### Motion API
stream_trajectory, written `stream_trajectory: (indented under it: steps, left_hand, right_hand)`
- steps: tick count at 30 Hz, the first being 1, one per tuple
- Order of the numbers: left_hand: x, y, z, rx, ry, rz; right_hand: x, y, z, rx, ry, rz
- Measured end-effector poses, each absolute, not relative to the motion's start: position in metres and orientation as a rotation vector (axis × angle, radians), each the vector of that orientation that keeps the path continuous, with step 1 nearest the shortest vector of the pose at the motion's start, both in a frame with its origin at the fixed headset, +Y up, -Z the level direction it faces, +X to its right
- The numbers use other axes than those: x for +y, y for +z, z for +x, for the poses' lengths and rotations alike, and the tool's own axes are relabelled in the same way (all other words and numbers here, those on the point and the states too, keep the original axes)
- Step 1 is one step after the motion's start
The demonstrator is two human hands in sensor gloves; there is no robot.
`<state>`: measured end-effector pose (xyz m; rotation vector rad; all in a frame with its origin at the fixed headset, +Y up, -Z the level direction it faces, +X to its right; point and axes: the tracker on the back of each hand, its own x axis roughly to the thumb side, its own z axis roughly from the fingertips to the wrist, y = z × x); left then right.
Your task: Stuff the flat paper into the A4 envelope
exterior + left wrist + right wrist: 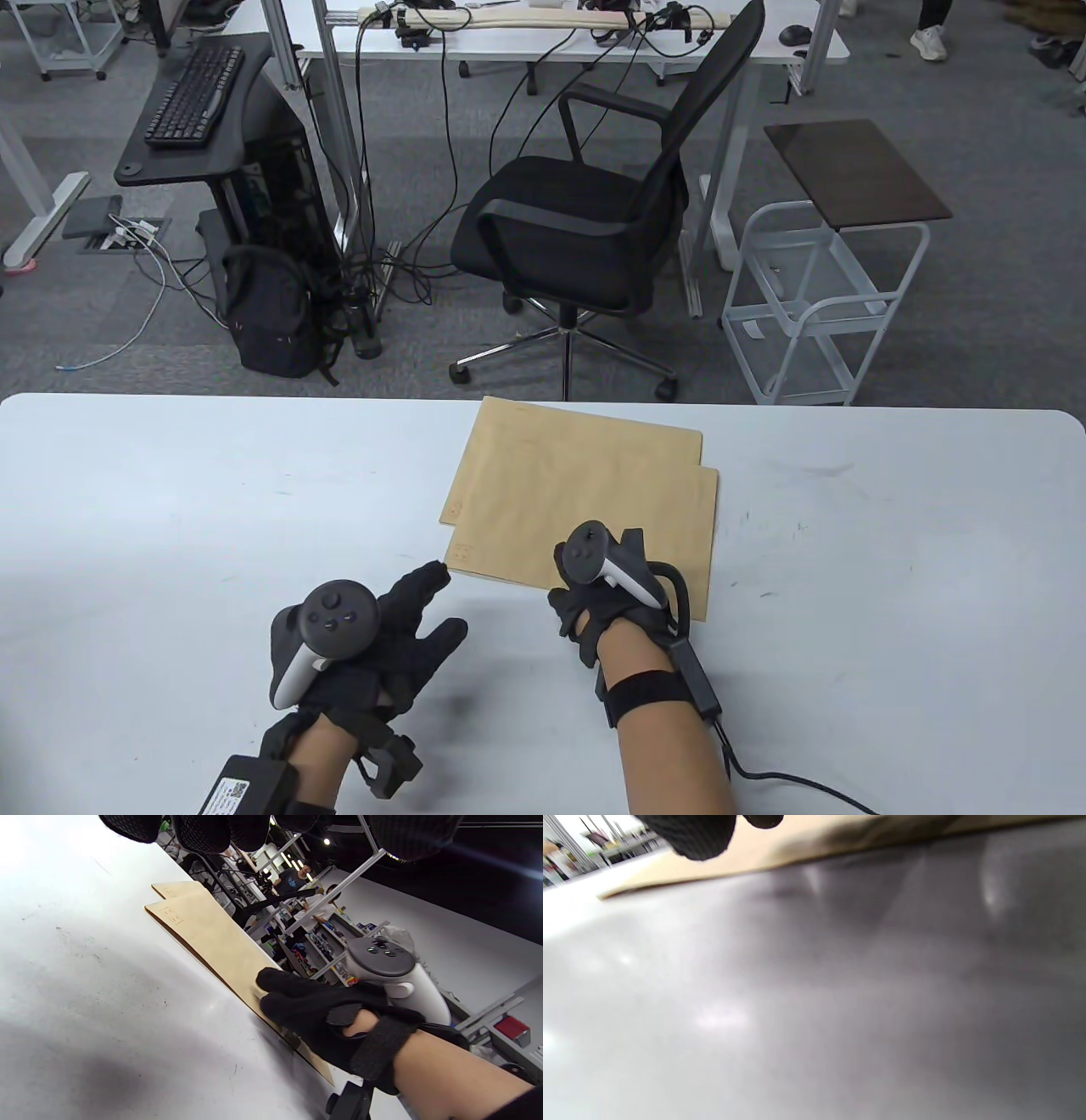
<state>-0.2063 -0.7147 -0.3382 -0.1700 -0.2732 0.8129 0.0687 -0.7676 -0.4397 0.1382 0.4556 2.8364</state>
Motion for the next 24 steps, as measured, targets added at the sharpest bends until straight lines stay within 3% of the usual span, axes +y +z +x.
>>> stream_trajectory:
  steps: [8,12,19,24]
  left_hand:
    - [-0.714,-0.34,-0.215,-0.229,0.857,-0.149]
    - [-0.713,-0.341,-0.218,-0.233,0.886,-0.139]
    - [-0.717,-0.34,-0.215,-0.29,0.986,-0.131]
    - [-0.718,-0.336,-0.206,-0.343,1.013,-0.123]
  right_hand:
    - [-0.687,-0.406,0.087,0.178,2.548,0.312]
    - [-0.664,-0.379,0.099,0.157,2.404,0.379]
    - [-0.675,-0.336,0.116,0.053,2.148,0.461]
    - [-0.692,-0.327,0.127,0.016,2.073,0.474]
